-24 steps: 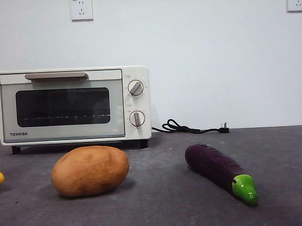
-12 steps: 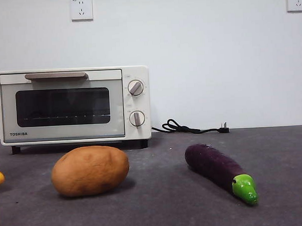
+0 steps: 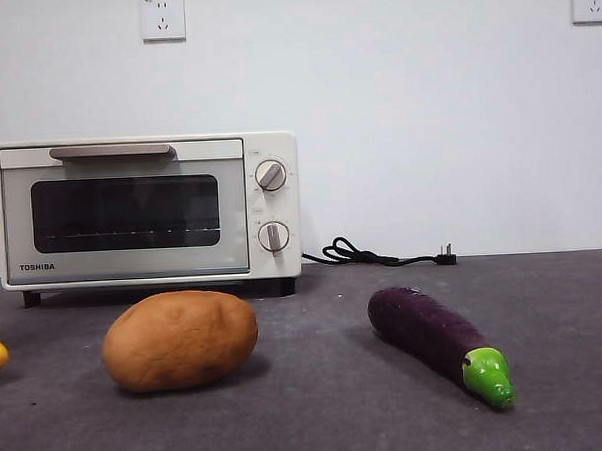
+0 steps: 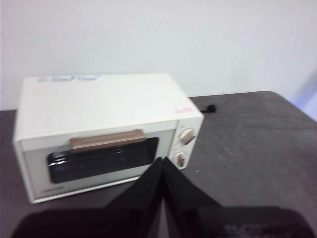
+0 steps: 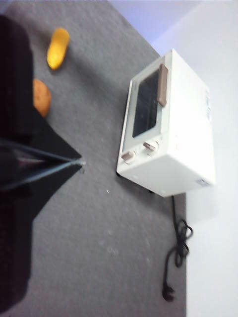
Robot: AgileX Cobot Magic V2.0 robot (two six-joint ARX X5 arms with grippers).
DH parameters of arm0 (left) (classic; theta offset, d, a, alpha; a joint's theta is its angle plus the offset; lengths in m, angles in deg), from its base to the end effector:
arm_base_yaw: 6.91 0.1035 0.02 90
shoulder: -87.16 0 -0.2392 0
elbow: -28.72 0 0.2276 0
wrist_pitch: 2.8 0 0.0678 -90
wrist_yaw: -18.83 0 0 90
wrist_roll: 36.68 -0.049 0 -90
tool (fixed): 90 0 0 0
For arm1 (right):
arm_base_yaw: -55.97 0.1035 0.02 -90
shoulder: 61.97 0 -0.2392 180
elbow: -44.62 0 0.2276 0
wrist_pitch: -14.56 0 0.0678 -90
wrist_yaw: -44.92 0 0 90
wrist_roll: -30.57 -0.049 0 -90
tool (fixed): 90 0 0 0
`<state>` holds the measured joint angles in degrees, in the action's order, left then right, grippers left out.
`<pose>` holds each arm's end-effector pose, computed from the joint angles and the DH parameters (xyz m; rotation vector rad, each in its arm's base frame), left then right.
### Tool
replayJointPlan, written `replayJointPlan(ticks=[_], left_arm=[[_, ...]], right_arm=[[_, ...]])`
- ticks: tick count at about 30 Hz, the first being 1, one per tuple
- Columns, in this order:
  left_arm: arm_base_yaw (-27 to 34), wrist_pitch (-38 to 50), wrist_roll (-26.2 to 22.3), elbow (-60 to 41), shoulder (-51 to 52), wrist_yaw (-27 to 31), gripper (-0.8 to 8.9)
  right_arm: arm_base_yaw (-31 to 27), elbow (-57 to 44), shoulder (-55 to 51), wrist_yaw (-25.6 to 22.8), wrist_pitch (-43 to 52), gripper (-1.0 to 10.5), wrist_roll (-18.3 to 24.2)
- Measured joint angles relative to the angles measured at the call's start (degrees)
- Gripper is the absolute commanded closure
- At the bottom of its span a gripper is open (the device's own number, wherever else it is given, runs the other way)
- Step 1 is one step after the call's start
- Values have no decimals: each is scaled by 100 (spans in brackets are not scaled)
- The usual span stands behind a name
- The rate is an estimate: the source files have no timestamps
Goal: Take the eggplant from the table,put the eggplant in the oven
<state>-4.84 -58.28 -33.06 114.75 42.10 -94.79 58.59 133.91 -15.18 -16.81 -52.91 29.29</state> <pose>0.1326 -0.0149 0.3938 -0.1187 0.2602 -0.3662 0.1234 0.0289 0.3848 0.1194 0.4360 0.5258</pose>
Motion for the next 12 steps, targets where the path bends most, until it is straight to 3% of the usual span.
replayJointPlan(ticks=[5,12], left_arm=[[0,-13,-15,85,-243,-210,817],[0,-17,-111,85,-483,-210,818]], right_arm=[[13,52,179,260,-146,930,2],[339,57,251,315,-363,632,2]])
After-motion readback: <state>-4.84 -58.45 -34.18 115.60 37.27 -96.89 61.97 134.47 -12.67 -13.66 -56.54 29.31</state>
